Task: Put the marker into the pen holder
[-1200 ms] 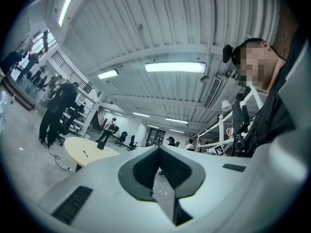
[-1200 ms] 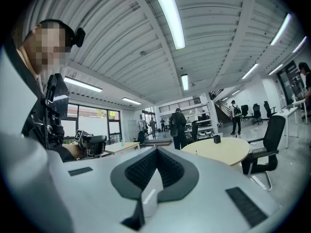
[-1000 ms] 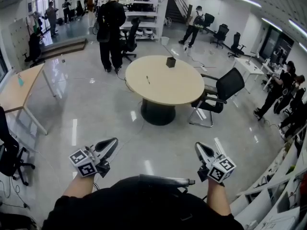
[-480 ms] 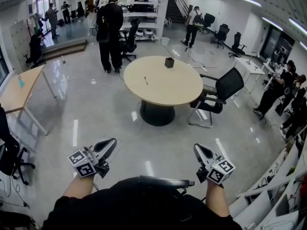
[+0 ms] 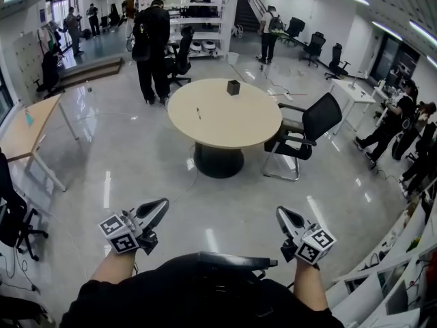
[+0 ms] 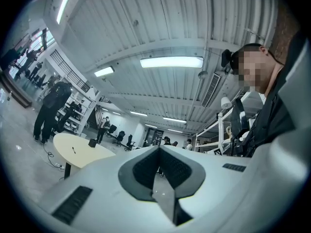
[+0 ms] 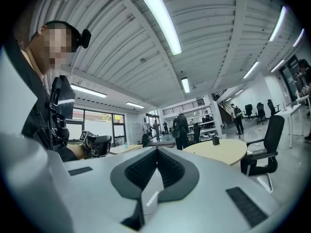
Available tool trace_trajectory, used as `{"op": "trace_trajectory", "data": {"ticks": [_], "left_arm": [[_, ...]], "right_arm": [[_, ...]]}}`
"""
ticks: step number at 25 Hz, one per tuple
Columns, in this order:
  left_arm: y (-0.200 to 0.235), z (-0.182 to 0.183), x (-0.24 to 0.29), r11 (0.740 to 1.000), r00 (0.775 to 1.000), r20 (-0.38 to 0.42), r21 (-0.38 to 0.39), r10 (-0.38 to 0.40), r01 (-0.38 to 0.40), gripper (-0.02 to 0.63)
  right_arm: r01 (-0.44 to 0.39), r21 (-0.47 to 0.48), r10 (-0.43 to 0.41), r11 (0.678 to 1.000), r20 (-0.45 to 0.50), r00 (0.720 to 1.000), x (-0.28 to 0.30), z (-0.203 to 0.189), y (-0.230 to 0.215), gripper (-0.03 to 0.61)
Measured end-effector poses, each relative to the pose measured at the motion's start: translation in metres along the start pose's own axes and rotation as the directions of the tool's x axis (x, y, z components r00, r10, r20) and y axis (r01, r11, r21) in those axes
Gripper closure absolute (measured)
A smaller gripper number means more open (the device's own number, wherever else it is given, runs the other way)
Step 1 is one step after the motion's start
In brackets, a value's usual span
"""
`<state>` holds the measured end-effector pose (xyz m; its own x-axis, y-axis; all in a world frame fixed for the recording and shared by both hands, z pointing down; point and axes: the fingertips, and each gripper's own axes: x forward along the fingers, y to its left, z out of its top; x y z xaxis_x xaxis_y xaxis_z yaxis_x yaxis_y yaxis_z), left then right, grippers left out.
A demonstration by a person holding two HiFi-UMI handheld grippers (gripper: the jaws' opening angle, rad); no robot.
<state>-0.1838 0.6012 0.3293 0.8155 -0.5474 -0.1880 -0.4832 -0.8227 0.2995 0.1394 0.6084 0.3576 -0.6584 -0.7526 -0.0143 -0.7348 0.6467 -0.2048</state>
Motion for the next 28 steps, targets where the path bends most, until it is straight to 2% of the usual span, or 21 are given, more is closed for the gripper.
{"op": "trace_trajectory", "data": {"ticks": [6,14,18,22,28], "left_arm": [[-0.01,-0.017,0.024,1.0,1.0,-0.027,-0.002,-0.01,0.01,0.617],[0.027,-0.015,0.031,0.999,0.999,-0.017,-0.027,-0.035,0.034,0.617],[0.071,-0.001,0.028,0.997,0.998,0.0,-0.035,-0.062,0.062,0.617],[0.123,0.028,0.017,0.997,0.997,0.014,-0.018,-0.079,0.079,0.617],[0.207,0.064,-0.001,0.995,0.995,0.0,-0.002,-0.104,0.104,0.617]], "right_arm": [[-0.005,0.014,0.005,1.0,-0.006,1.0,-0.014,-0.01,-0.025,0.575],[0.008,0.023,-0.008,1.0,-0.015,1.0,0.018,-0.006,-0.029,0.575],[0.029,0.005,-0.029,1.0,-0.007,1.0,0.059,0.005,-0.027,0.575],[0.035,-0.004,-0.035,0.999,0.0,0.999,0.113,0.017,-0.018,0.576],[0.053,-0.015,-0.052,0.999,0.027,0.998,0.204,0.028,-0.004,0.575]]}}
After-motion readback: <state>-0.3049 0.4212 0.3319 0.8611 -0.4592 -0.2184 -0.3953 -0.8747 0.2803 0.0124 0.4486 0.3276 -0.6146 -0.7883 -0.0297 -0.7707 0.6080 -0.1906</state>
